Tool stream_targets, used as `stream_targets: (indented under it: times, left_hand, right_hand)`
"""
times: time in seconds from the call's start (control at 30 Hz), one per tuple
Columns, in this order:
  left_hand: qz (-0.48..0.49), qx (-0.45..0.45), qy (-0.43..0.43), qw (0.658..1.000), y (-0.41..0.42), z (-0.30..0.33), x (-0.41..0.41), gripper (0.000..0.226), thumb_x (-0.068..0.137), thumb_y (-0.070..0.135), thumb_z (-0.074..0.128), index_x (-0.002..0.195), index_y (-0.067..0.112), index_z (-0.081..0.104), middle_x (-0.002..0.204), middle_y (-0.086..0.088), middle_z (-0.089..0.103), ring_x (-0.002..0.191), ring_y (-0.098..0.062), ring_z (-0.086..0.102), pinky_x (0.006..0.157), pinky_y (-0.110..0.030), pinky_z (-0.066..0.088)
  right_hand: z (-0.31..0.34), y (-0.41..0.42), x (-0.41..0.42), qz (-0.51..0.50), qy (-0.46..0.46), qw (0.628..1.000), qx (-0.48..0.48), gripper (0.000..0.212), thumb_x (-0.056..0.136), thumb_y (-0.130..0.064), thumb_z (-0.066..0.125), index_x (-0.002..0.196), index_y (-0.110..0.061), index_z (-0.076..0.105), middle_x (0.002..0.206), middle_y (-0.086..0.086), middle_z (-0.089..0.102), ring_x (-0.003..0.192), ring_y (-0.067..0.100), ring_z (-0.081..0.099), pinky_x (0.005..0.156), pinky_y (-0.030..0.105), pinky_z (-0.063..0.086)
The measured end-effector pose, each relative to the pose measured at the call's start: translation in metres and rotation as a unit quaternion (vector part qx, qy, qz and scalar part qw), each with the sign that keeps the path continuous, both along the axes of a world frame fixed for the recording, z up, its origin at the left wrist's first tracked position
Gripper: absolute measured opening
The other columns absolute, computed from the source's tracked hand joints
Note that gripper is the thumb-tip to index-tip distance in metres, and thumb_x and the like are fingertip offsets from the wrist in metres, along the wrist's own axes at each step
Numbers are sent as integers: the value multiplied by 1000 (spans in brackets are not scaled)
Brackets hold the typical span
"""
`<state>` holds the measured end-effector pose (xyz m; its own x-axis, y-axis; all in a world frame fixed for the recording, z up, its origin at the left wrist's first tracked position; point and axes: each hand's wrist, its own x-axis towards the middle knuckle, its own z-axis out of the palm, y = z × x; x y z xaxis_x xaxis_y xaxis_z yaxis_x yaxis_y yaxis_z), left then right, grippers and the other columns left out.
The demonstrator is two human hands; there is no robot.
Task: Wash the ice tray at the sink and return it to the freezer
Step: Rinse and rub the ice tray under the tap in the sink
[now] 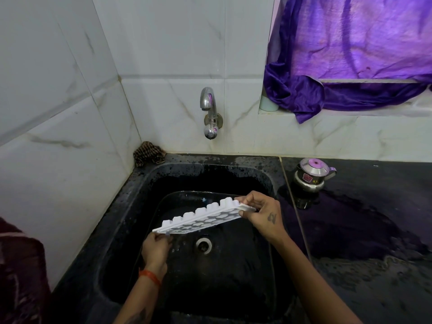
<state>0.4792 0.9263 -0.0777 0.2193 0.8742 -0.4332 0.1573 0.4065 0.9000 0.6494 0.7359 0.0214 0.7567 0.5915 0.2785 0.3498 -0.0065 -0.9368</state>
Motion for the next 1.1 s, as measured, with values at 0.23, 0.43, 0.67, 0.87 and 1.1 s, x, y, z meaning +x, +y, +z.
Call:
stream_targets:
  times: [0.23,0.43,0.67,0.87,1.1]
  left_hand:
    - [25,36,-24,999,-7,12,4,21,80,-6,59,96,7,63,97,-19,66,93,-31,63,90,-44,51]
    - [28,50,17,998,5,-11,2,23,61,10,72,77,25,63,92,-12,70,91,-32,67,88,-50,53]
    - [33,100,31,994,-15,29,1,21,78,3,66,95,15,63,94,-6,66,89,-27,62,79,-35,51]
    - [33,129,47,990,-16,31,1,24,80,1,63,103,9,63,95,-6,62,87,-23,56,75,-30,43]
    - [27,148,48,987,-17,34,5,21,83,2,61,103,9,62,95,-4,60,88,-22,55,75,-29,40]
  right_hand:
    - [-6,2,1,-25,-65,997,14,40,62,16,68,56,-21,55,79,-1,73,84,2,69,70,15,52]
    - [-7,2,2,-32,-99,994,25,46,66,17,68,54,-24,52,79,-4,72,86,2,69,72,15,52]
    - [-12,4,4,-39,-107,993,30,32,65,21,62,52,-6,52,79,-7,72,88,1,69,80,19,53]
    - [-12,5,3,-39,-116,991,52,28,66,23,62,51,0,53,78,0,72,88,0,68,83,22,53]
    - [-9,2,2,-52,-107,992,50,52,67,20,65,51,-26,49,82,-1,72,91,0,68,83,19,52]
